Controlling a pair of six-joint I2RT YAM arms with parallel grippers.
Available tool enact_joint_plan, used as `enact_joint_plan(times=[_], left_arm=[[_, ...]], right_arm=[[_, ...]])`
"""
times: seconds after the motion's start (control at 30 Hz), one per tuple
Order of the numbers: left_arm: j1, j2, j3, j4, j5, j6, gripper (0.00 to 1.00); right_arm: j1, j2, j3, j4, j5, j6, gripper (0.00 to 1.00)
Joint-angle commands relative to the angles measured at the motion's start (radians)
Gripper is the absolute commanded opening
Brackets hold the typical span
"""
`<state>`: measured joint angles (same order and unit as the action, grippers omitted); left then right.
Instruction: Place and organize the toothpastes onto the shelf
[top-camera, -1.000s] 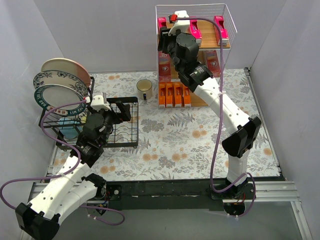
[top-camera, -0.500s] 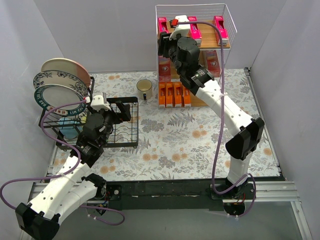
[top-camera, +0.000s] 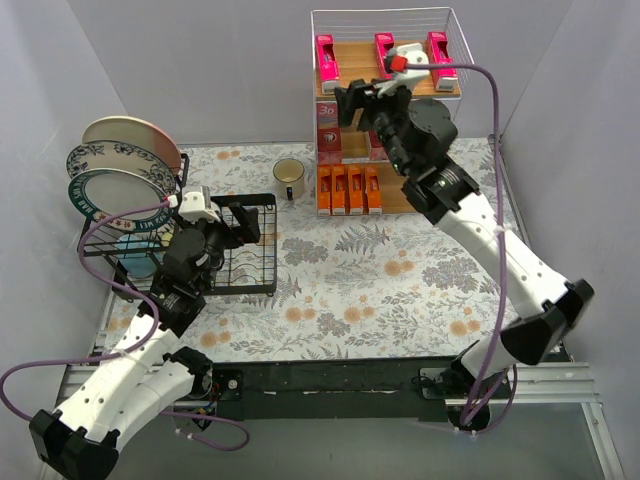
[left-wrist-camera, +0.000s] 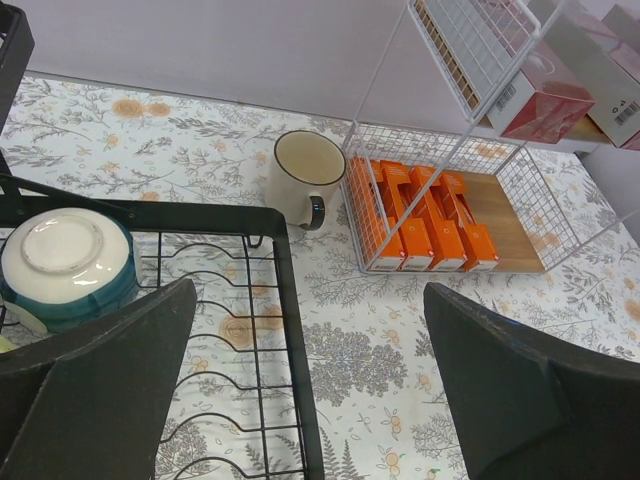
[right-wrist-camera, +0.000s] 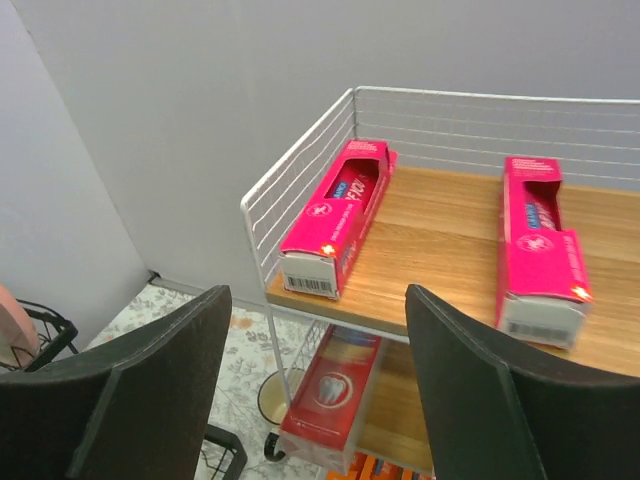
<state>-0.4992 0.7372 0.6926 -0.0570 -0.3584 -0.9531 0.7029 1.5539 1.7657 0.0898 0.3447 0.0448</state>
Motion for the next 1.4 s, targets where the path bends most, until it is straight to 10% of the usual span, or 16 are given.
enact_joint_plan(times=[0.0,0.6,1.37], left_arm=[[0.005,-0.041,0.036,-0.056,-0.034,0.001,0.98],[0.005,-0.243,0.4,-0.363,-0.157,0.085,0.98],[0.005,-0.421,0.363,-0.165,-0.252,0.261,0.98]], right_arm=[[0.0,-0.193,-0.204,0.131,0.074,-0.08,0.8],[0.0,-1.05,-0.91,-0.016,0.49,-0.263,0.99],[0.0,-1.247,-1.02,0.079,0.568,-0.424,0.99]])
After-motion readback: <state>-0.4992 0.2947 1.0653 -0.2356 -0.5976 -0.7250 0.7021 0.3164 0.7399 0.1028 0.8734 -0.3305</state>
